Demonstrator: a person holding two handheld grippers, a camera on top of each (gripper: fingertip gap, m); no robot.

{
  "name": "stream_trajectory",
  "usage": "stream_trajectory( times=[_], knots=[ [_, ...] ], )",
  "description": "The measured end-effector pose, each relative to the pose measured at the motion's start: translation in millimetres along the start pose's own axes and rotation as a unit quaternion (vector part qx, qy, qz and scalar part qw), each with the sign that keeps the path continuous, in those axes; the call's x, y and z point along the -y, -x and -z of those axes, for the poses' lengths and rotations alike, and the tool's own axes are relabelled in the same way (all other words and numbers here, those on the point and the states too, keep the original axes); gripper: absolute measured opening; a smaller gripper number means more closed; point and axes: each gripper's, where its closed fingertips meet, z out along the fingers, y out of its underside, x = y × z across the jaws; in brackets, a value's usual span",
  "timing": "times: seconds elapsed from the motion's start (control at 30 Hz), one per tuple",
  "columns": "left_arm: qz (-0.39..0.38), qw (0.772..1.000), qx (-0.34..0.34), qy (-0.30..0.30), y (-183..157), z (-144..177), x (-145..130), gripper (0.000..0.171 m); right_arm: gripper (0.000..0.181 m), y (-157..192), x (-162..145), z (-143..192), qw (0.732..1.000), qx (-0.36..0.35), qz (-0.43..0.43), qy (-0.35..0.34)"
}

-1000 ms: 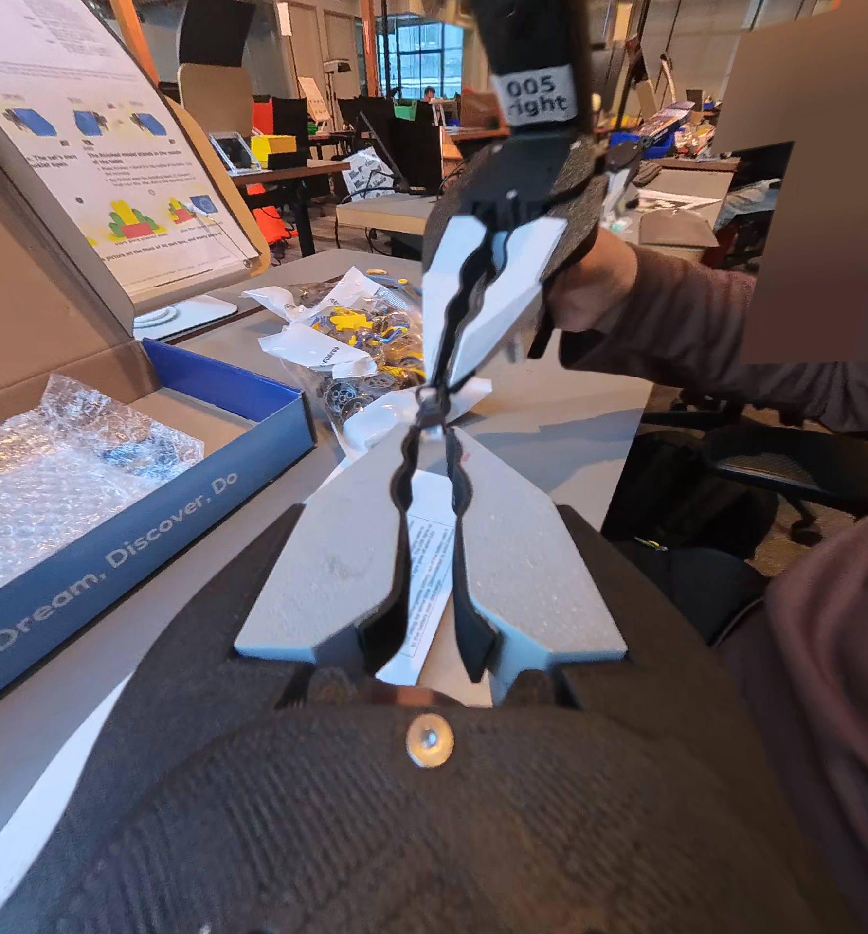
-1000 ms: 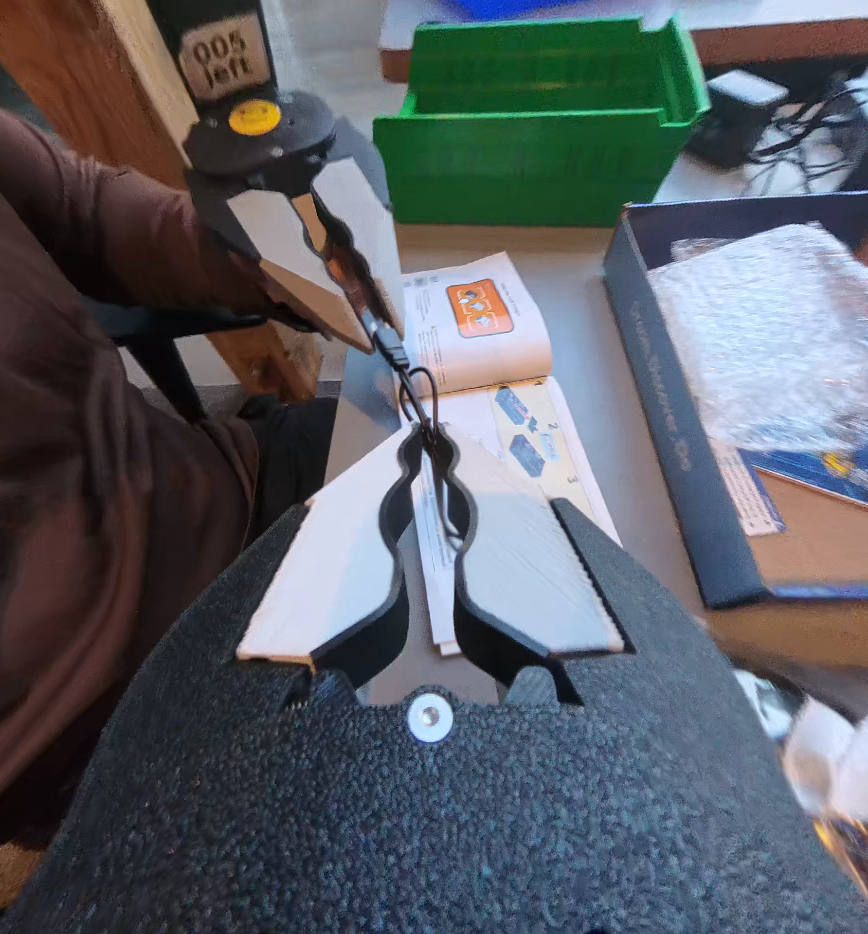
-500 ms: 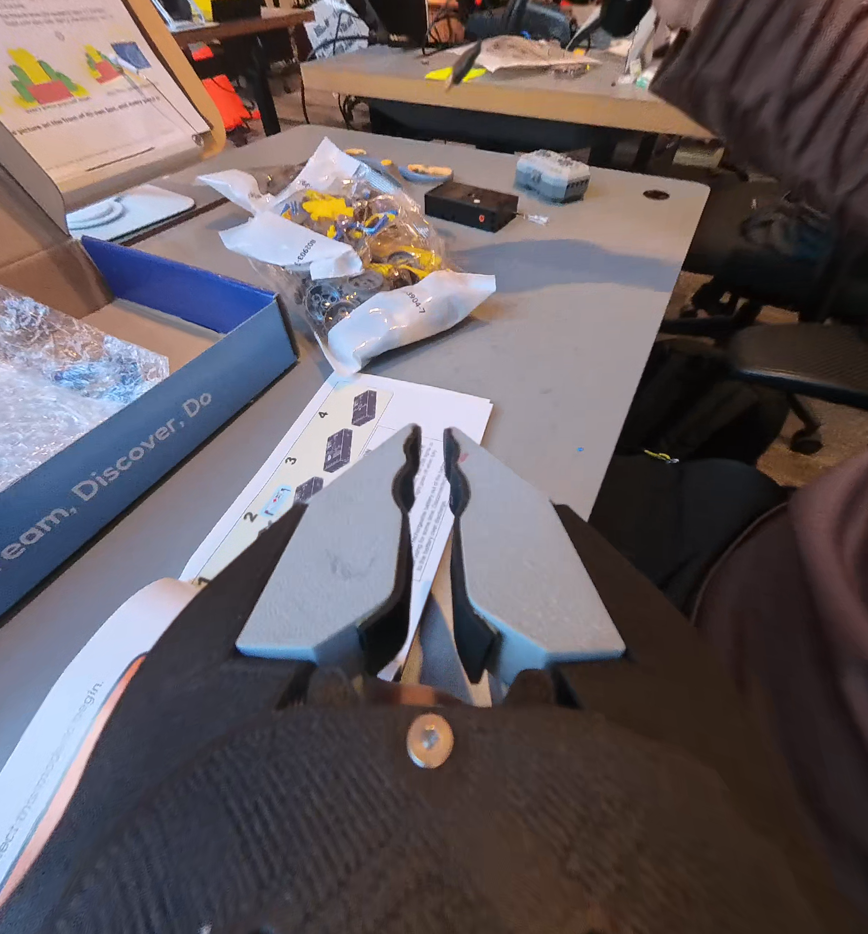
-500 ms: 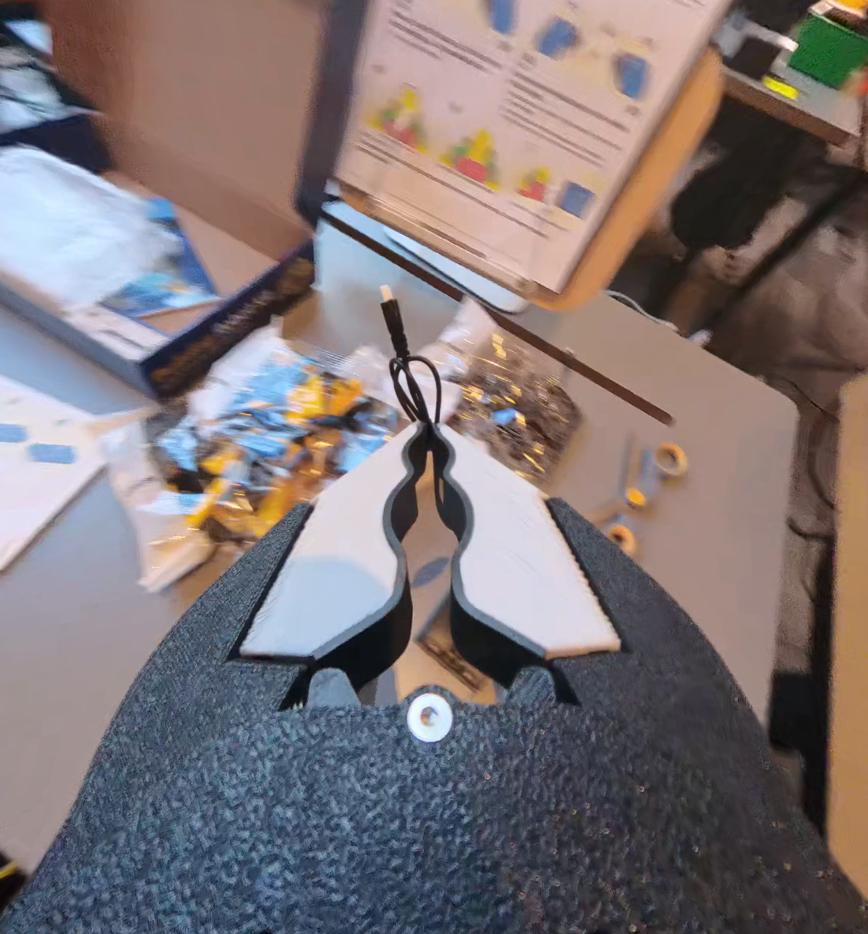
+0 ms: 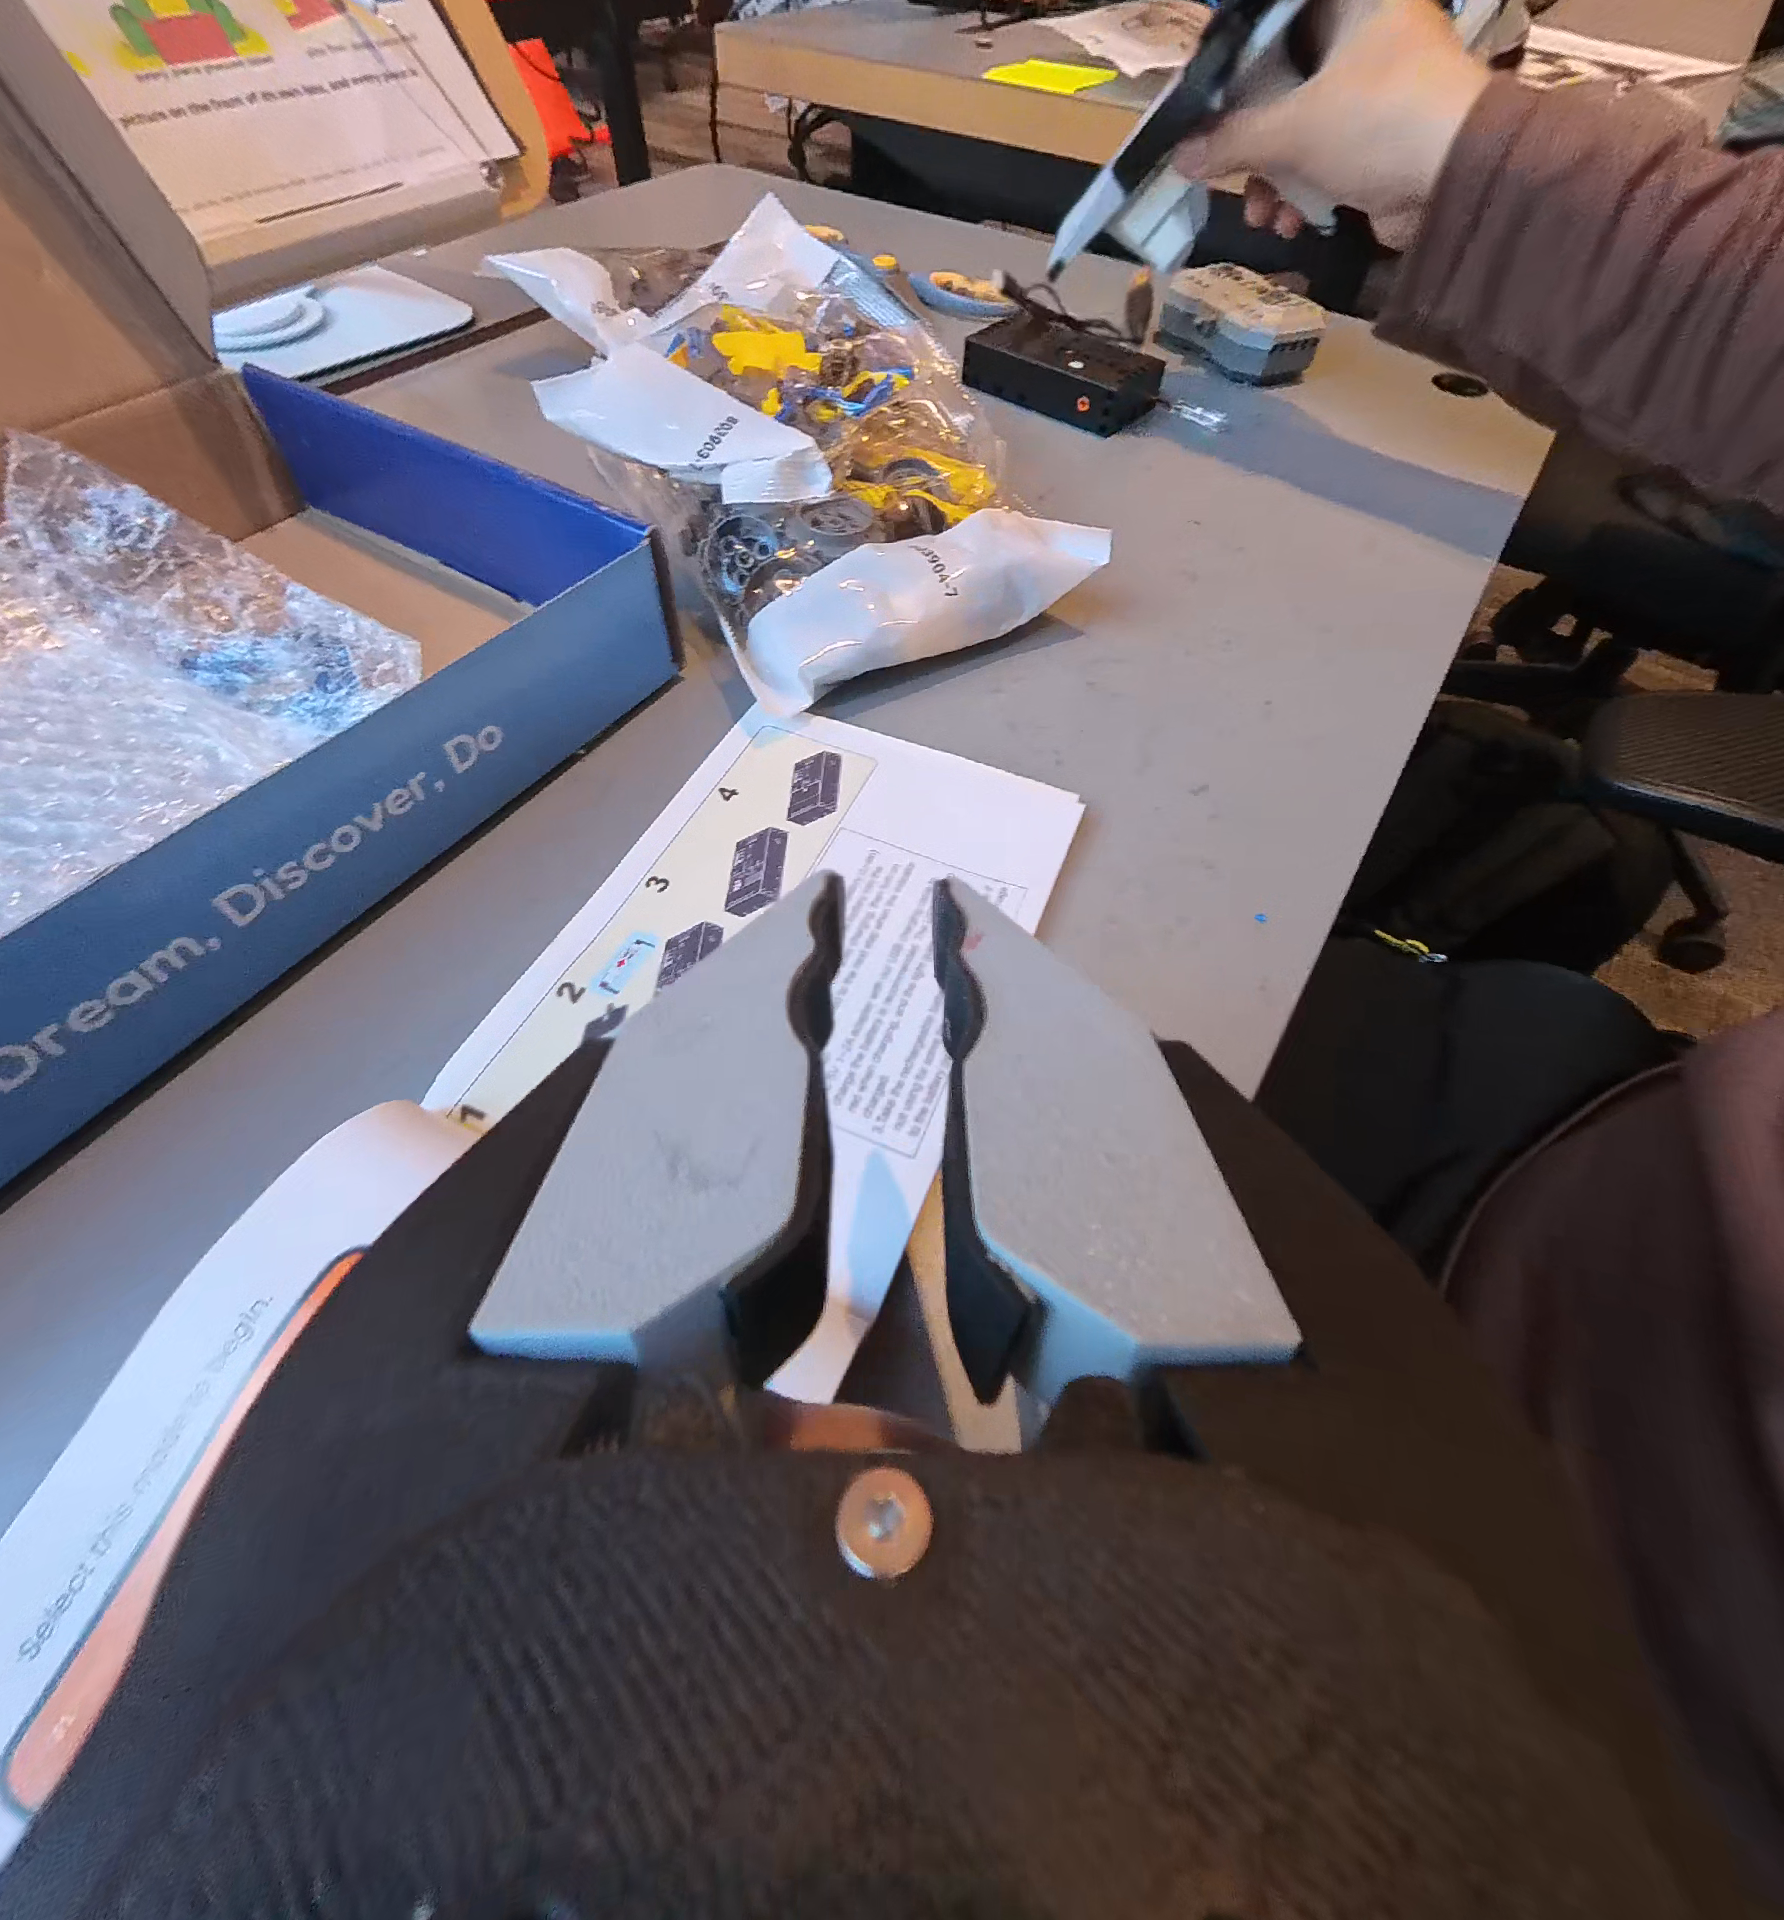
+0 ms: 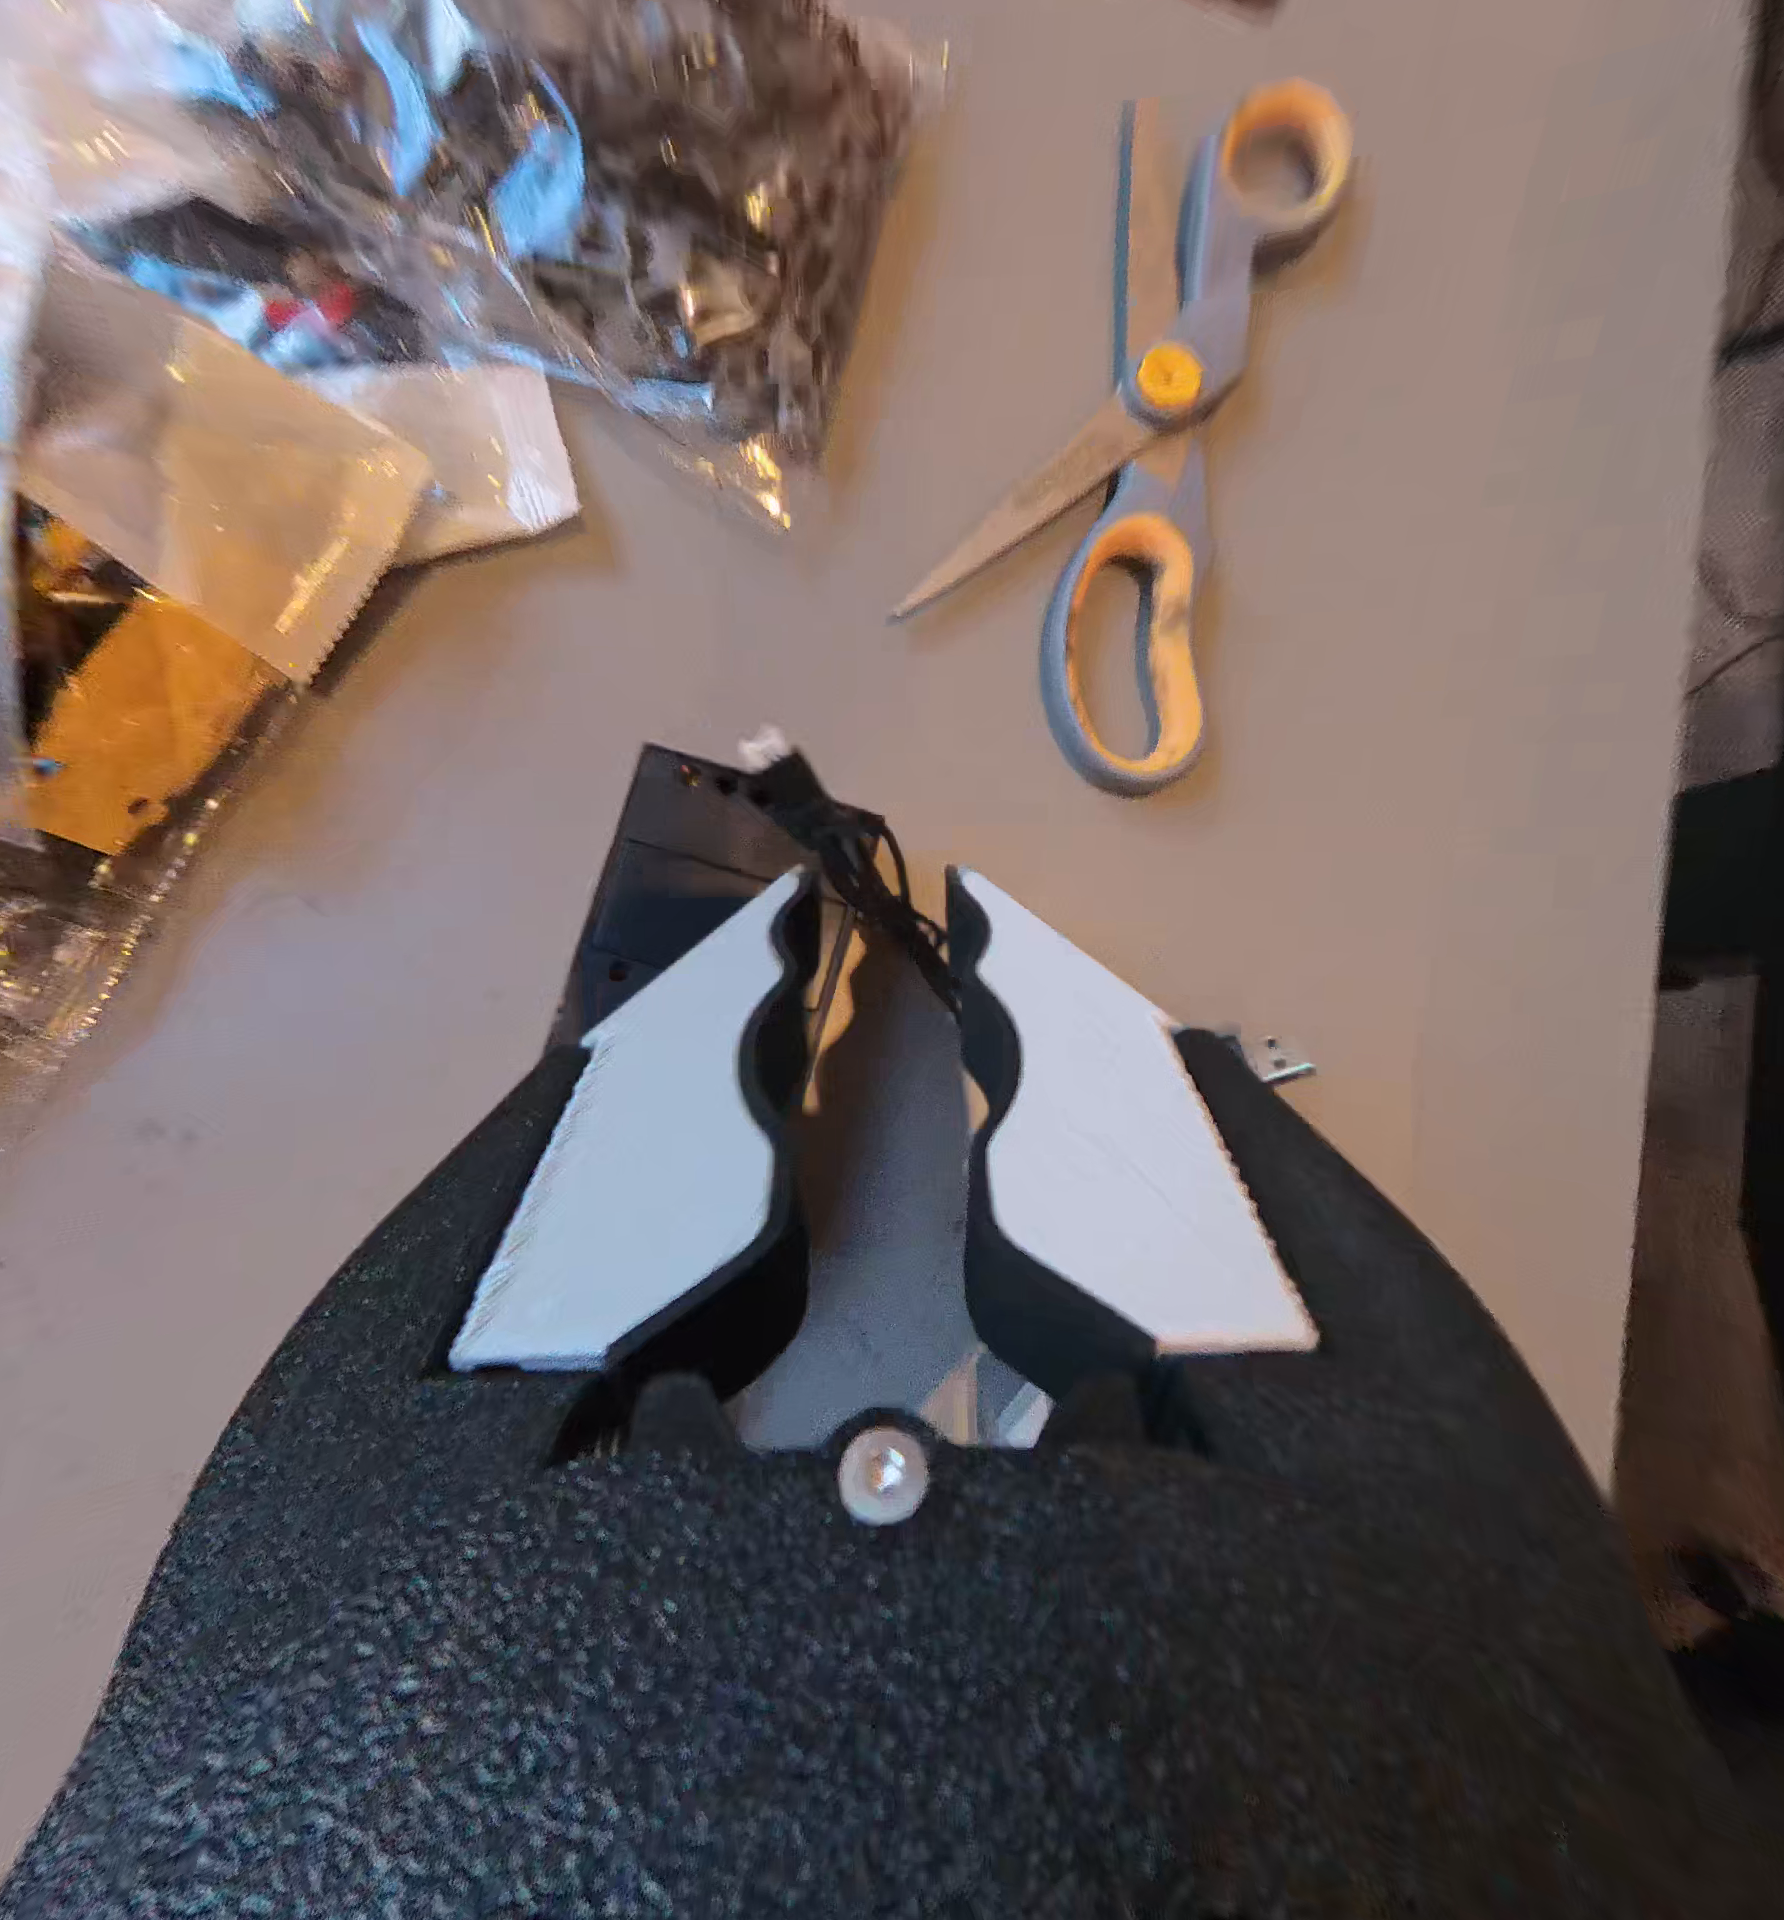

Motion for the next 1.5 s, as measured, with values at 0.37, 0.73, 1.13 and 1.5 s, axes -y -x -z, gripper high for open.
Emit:
stream_trajectory(
  times=[0.37, 0.73, 1.13, 1.5],
  knots=[
    [0.089, 0.989, 0.118, 0.015, 53, -2, -12, 0.018, 0.025, 34, 32, 56, 0.963, -0.197, 0.07, -0.168],
    [0.076, 0.984, 0.161, 0.022, 57, 4, -11, 0.017, 0.025, 87, 29, 36, 0.975, -0.123, 0.047, -0.178],
    [0.064, 0.984, 0.166, 0.012, 109, 23, 41, 0.057, 0.037, 137, 25, 22, 0.964, -0.023, 0.058, -0.26],
    [-0.036, 0.961, 0.152, 0.229, 257, -63, 35, 0.081, 0.038, 143, 26, 24, 0.956, -0.002, 0.065, -0.284]
  ],
)
